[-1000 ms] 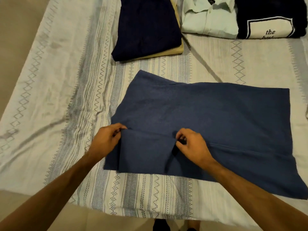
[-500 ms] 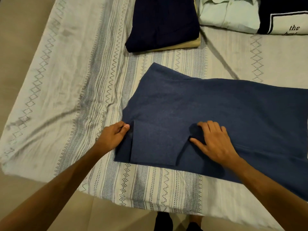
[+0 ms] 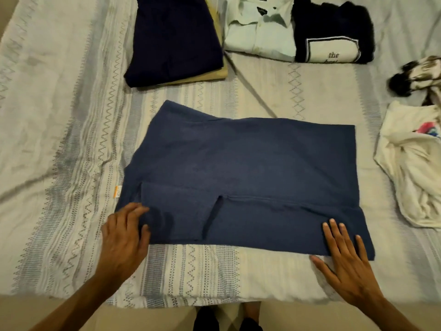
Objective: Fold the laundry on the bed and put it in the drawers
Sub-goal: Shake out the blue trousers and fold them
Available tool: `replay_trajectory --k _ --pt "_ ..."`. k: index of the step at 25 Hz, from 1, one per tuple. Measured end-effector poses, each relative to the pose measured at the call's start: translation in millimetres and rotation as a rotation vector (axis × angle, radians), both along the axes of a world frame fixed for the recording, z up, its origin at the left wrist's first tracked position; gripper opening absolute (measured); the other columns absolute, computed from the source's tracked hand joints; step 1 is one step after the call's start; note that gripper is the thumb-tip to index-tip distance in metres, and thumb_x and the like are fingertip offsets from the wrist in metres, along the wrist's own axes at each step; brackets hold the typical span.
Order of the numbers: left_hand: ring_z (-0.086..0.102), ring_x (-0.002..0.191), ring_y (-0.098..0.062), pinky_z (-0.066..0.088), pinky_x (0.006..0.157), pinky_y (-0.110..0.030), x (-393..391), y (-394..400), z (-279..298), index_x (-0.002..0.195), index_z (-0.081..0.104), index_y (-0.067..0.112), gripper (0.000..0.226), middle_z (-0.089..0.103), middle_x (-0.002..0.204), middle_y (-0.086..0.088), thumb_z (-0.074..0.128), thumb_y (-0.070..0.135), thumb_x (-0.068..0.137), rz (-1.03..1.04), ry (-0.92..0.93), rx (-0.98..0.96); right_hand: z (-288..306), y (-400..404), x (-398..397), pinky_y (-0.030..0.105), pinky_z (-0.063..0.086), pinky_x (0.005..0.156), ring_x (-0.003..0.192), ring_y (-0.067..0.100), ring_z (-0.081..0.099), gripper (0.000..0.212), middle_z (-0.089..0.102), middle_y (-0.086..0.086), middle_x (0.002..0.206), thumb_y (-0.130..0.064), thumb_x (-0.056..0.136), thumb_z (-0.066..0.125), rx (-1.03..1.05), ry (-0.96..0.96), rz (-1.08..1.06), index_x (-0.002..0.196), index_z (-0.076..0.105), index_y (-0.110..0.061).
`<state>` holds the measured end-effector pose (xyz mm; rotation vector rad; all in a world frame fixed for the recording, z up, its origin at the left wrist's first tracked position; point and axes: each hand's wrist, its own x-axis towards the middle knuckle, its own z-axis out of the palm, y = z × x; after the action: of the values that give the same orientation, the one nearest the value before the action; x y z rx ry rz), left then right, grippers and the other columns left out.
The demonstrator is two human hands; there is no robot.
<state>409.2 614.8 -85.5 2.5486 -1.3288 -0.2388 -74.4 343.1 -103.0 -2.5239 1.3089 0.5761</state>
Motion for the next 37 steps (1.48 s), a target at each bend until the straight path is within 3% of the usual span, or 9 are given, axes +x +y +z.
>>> replay_trajectory --k 4,8,13,21,24,28,31,34,37 --pt "0.049 0.132 -0.018 0.035 0.104 -0.039 -71.1 -72.5 5.1 0.136 0.056 0.028 0.038 0.049 0.15 0.006 0.047 0.04 0.101 -0.321 0.107 -0.027 7.9 -30.2 -20.4 0.05 0.01 0.129 0.161 0.016 0.001 0.076 -0.001 -0.017 0.173 -0.068 0.102 0.031 0.031 -0.138 -0.131 0.165 0.004 -0.037" --pt "0.04 0.144 -0.012 0.028 0.117 -0.034 -107.1 -166.5 -9.5 0.15 0.044 0.036 0.053 0.045 0.153 0.013 0.05 0.055 0.101 -0.418 0.254 0.08 4.6 -89.9 -17.7 0.052 0.047 0.106 0.135 0.032 0.049 0.061 0.046 0.006 0.153 -0.04 0.1 0.062 -0.031 -0.243 -0.332 0.155 0.041 -0.026" --pt "0.046 0.107 -0.013 0.032 0.096 -0.039 -101.1 -238.2 -11.9 0.107 0.059 0.039 0.022 0.062 0.1 0.016 0.062 0.057 0.095 -0.47 0.233 0.318 23.4 -156.3 4.2 0.03 0.042 0.07 0.09 0.023 0.062 0.019 0.06 -0.002 0.093 -0.029 0.081 0.088 0.25 -0.317 -0.452 0.088 0.07 -0.024" --pt "0.049 0.093 -0.004 0.047 0.081 -0.034 -63.9 -229.3 -10.3 0.09 0.058 0.036 0.016 0.06 0.088 0.017 0.061 0.048 0.099 -0.414 0.371 0.275 12.5 -168.2 9.6 0.039 0.052 0.081 0.094 0.021 0.059 0.027 0.059 -0.003 0.106 -0.047 0.087 0.073 0.171 -0.223 -0.326 0.103 0.06 -0.029" --pt "0.055 0.103 -0.014 0.049 0.086 -0.039 -10.3 -237.0 4.7 0.104 0.062 0.035 0.01 0.059 0.105 0.014 0.067 0.039 0.097 -0.337 0.191 0.233 18.9 -194.5 44.0 0.045 0.052 0.085 0.108 0.029 0.057 0.04 0.056 0.005 0.122 -0.038 0.091 0.068 -0.022 -0.212 -0.133 0.124 0.056 -0.02" --pt "0.05 0.127 -0.039 0.049 0.095 -0.059 95.0 -263.7 13.3 0.139 0.055 0.03 0.061 0.05 0.147 -0.005 0.081 0.043 0.085 -0.183 -0.03 0.268 17.9 -256.4 110.7 0.053 0.044 0.107 0.141 0.032 0.044 0.068 0.042 0.008 0.158 -0.022 0.094 0.065 -0.089 -0.197 -0.031 0.156 0.038 -0.016" --pt "0.043 0.137 -0.042 0.041 0.106 -0.062 159.9 -284.9 4.2 0.153 0.034 0.038 0.093 0.04 0.158 -0.007 0.073 0.074 0.077 -0.051 0.094 0.411 10.6 -295.2 145.9 0.056 0.031 0.117 0.15 0.03 0.034 0.08 0.034 0.006 0.164 -0.026 0.092 0.065 -0.061 -0.134 -0.015 0.162 0.027 -0.019" --pt "0.055 0.131 -0.038 0.046 0.109 -0.054 191.3 -304.5 -5.5 0.149 0.042 0.02 0.115 0.053 0.148 -0.015 0.066 0.093 0.064 0.329 0.452 0.264 10.3 -327.8 170.9 0.055 0.038 0.104 0.128 0.031 0.053 0.059 0.056 0.006 0.139 -0.031 0.089 0.068 -0.018 -0.059 -0.059 0.144 0.049 -0.023" --pt "0.069 0.103 -0.025 0.055 0.095 -0.046 199.9 -316.8 10.2 0.106 0.076 0.016 0.094 0.074 0.11 -0.003 0.06 0.098 0.062 0.388 0.629 0.3 26.1 -344.8 185.3 0.043 0.038 0.083 0.095 0.021 0.059 0.016 0.061 -0.007 0.095 -0.032 0.088 0.066 0.073 0.092 0.007 0.101 0.058 -0.03"
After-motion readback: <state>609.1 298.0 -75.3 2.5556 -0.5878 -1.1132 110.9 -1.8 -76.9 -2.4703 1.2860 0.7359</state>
